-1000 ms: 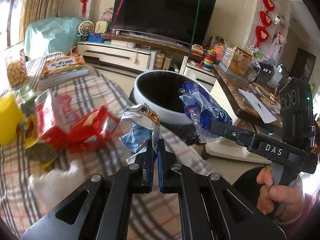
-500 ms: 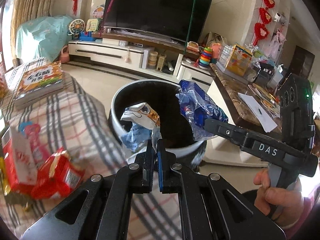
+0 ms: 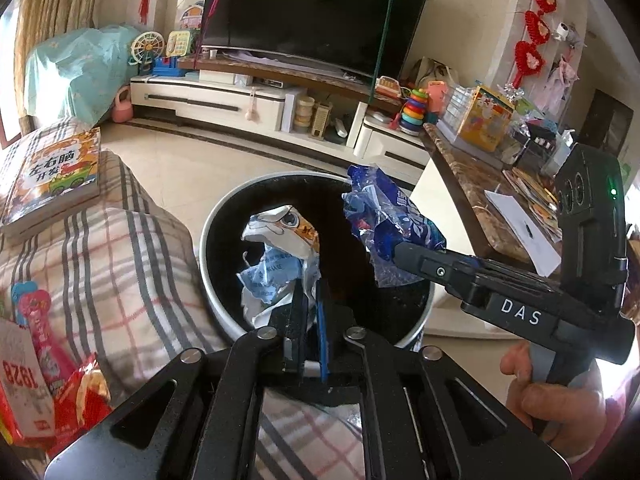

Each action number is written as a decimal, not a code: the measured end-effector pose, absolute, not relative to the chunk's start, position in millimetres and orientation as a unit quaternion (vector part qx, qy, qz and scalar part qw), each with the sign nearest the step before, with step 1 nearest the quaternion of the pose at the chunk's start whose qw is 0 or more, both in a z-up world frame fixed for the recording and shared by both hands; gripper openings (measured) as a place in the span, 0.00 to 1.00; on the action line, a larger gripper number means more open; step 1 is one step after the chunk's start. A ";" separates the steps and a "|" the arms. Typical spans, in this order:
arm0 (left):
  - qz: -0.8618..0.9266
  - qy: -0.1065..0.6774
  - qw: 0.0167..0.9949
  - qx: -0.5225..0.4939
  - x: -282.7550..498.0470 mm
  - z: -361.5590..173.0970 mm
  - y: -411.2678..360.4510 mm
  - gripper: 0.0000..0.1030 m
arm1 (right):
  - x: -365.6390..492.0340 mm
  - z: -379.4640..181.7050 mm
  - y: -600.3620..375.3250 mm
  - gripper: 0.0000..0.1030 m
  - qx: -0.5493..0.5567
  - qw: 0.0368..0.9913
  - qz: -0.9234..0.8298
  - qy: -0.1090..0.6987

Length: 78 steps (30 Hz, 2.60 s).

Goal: Collect trash
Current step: 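Carry both wrappers over the trash bin and open both tools to drop them, then grasp the white tissue with the left tool while the right tool grasps the red snack bag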

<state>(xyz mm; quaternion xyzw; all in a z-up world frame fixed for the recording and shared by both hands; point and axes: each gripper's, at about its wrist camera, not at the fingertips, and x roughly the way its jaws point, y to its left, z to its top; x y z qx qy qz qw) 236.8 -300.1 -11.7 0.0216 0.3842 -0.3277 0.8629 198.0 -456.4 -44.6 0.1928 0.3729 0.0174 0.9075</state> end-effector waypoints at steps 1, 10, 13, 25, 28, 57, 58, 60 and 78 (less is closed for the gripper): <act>-0.325 0.388 0.862 0.022 238.6 -12.3 -300.6 0.25 | 199.6 -45.1 -456.7 0.36 0.194 0.907 0.017 0.374; -0.301 0.381 0.874 0.013 229.4 -10.9 -282.4 0.59 | 199.0 -43.5 -464.0 0.64 0.206 0.907 0.008 0.367; -0.299 0.379 0.876 0.006 217.0 -12.3 -268.4 0.62 | 190.0 -40.3 -460.9 0.72 0.215 0.909 0.011 0.357; -0.272 0.382 0.883 -0.026 171.7 -14.3 -215.6 0.63 | 150.1 -39.5 -425.8 0.80 0.237 0.910 0.035 0.339; -0.263 0.377 0.888 -0.032 161.1 -11.2 -200.4 0.64 | 143.0 -40.9 -416.2 0.80 0.235 0.909 0.042 0.342; -0.167 0.385 0.904 -0.078 123.9 -39.8 -74.5 0.70 | 143.8 -60.0 -303.9 0.80 0.203 0.896 0.128 0.374; -0.168 0.388 0.903 -0.079 124.8 -41.5 -74.1 0.70 | 145.9 -61.1 -300.2 0.80 0.201 0.895 0.130 0.376; -0.172 0.393 0.899 -0.082 127.9 -44.8 -73.0 0.70 | 152.1 -64.2 -293.4 0.80 0.198 0.893 0.137 0.381; -0.199 0.397 0.893 -0.070 151.0 -54.1 -79.8 0.35 | 206.4 -84.9 -260.7 0.42 0.194 0.877 0.169 0.406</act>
